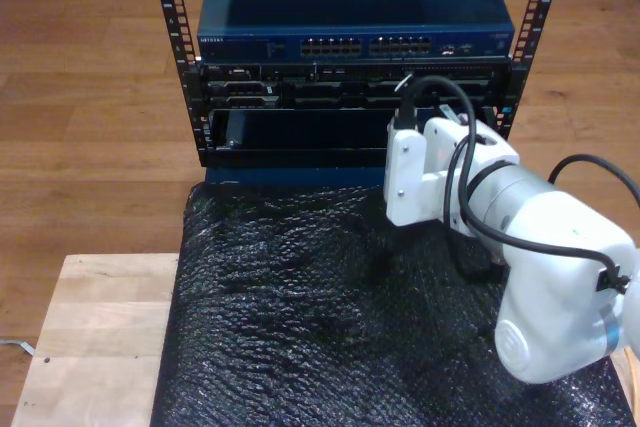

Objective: Grab the cable and plug it in

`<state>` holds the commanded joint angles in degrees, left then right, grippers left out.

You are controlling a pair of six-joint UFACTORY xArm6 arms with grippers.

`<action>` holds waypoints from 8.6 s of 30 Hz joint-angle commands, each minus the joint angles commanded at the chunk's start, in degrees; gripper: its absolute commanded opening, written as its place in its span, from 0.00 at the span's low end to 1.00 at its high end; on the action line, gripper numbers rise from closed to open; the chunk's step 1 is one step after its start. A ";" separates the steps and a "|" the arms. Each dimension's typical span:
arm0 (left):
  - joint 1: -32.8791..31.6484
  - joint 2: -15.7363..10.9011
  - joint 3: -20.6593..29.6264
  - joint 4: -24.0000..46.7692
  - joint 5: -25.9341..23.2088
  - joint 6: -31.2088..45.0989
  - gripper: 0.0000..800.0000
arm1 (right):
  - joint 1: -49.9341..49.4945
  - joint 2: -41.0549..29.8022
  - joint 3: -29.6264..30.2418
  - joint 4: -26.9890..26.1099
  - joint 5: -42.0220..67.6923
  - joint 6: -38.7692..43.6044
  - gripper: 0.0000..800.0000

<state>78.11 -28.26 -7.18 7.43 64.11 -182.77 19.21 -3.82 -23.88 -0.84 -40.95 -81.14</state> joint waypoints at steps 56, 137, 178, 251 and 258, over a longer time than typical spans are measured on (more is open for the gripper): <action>0.00 0.00 0.00 0.00 0.00 0.00 1.00 | -5.36 19.34 -21.27 -5.10 -9.67 -1.32 0.00; 0.00 0.00 0.00 0.00 0.00 0.00 1.00 | 1.23 41.05 -36.84 23.65 -32.62 -18.02 0.00; 0.00 0.00 0.00 0.00 0.00 0.00 1.00 | 5.01 43.60 -39.65 30.68 -35.16 -17.32 0.00; 0.00 0.00 -0.09 0.00 0.00 0.00 1.00 | 3.69 46.42 -43.43 30.59 -35.08 -17.32 0.00; 0.00 0.00 0.00 0.00 0.00 0.00 1.00 | 3.78 46.59 -43.43 30.59 -35.08 -17.32 0.00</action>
<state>78.11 -28.26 -7.18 7.43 64.11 -182.77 22.99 42.77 -67.31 29.76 -76.02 -98.46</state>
